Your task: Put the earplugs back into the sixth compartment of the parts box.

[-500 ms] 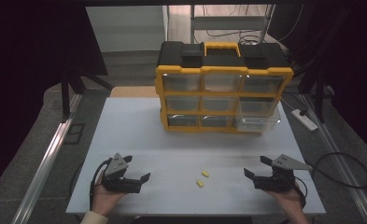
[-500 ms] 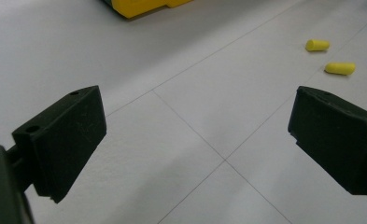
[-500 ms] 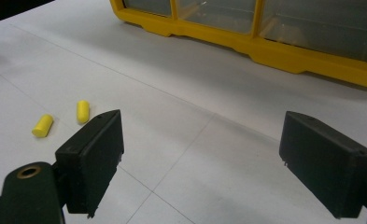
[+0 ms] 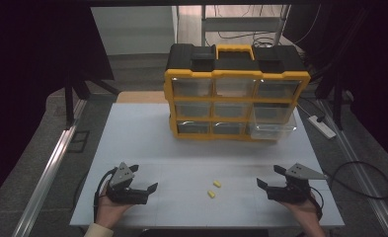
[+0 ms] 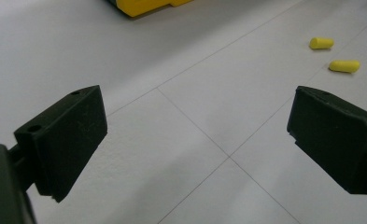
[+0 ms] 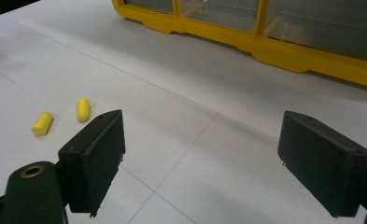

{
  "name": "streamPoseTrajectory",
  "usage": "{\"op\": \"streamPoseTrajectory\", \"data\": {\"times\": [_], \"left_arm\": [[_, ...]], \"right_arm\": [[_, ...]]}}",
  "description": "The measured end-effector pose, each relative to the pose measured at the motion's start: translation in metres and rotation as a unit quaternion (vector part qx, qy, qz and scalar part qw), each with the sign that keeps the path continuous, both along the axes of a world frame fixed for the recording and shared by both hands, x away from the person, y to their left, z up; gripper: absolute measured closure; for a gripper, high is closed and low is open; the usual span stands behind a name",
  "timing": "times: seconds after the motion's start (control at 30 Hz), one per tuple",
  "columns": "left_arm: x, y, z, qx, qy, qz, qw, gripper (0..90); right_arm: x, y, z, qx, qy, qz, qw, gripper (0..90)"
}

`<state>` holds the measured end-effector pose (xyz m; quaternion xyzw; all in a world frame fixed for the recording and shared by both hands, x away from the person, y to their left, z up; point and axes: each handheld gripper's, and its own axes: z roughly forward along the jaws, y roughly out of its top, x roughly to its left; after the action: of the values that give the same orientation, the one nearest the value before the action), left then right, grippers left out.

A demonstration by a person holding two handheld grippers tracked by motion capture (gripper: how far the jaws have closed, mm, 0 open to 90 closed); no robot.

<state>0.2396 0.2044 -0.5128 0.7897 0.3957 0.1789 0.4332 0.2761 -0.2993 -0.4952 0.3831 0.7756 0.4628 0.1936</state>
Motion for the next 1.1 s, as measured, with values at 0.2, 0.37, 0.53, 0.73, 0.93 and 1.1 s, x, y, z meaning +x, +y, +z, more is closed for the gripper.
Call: {"op": "streamPoseTrajectory", "data": {"times": [0.2,0.37,0.53,0.73,0.93,1.1], "left_arm": [[0.0,0.001,0.0,0.002,-0.002,0.001,1.0,4.8],[0.0,0.0,0.0,0.004,-0.001,-0.001,1.0,4.9],[0.0,-0.001,0.0,0.005,-0.003,-0.002,1.0,4.9],[0.0,-0.001,0.001,0.006,-0.004,-0.003,1.0,5.1],[0.0,0.0,0.001,0.006,-0.005,-0.004,1.0,5.2],[-0.001,-0.002,0.001,0.008,-0.006,-0.004,0.9999,5.4]], "right_arm": [[0.001,0.001,0.0,-0.003,0.0,0.002,1.0,15.5],[0.001,0.003,0.002,-0.001,-0.001,0.005,1.0,15.4],[0.001,0.007,0.003,-0.002,0.001,0.01,0.9999,15.4],[0.002,0.012,0.005,-0.004,0.0,0.017,0.9998,15.5],[0.002,0.023,0.012,-0.012,-0.004,0.03,0.9995,15.9],[0.002,0.031,0.02,-0.013,-0.006,0.037,0.9992,16.2]]}}
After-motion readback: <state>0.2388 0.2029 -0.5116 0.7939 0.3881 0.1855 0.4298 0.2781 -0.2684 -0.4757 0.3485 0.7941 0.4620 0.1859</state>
